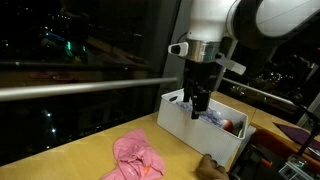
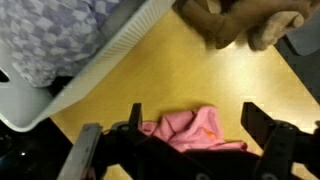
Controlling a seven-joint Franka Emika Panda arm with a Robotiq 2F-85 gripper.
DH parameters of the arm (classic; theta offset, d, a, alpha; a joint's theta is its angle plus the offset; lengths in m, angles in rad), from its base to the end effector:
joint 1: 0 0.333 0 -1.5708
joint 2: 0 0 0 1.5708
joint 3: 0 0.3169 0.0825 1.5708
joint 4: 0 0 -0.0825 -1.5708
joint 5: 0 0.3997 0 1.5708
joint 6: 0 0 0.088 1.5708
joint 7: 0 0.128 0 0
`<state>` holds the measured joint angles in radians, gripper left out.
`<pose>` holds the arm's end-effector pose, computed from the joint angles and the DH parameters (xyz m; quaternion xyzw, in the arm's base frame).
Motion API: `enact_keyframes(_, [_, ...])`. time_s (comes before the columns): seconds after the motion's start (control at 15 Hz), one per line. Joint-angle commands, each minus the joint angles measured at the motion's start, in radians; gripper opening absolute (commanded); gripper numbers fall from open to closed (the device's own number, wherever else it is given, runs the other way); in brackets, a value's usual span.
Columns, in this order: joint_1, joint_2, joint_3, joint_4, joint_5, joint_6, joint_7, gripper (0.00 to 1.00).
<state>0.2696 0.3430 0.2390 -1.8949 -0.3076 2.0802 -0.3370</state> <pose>0.5525 0.2787 0.2876 0.8701 0.4799 -0.0628 0.0937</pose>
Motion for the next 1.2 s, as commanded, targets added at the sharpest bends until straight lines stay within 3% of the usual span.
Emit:
enact_keyframes(0.0, [0.059,0.096,0.031,0.111,0.002,-0.121,0.001,1.00])
enact_keyframes(0.4, [0.101,0.221,0.029,0.166,-0.003,-0.263,-0.011,1.00])
enact_keyframes(1.13, [0.063,0.387,0.017,0.158,-0.003,-0.247,-0.053,1.00])
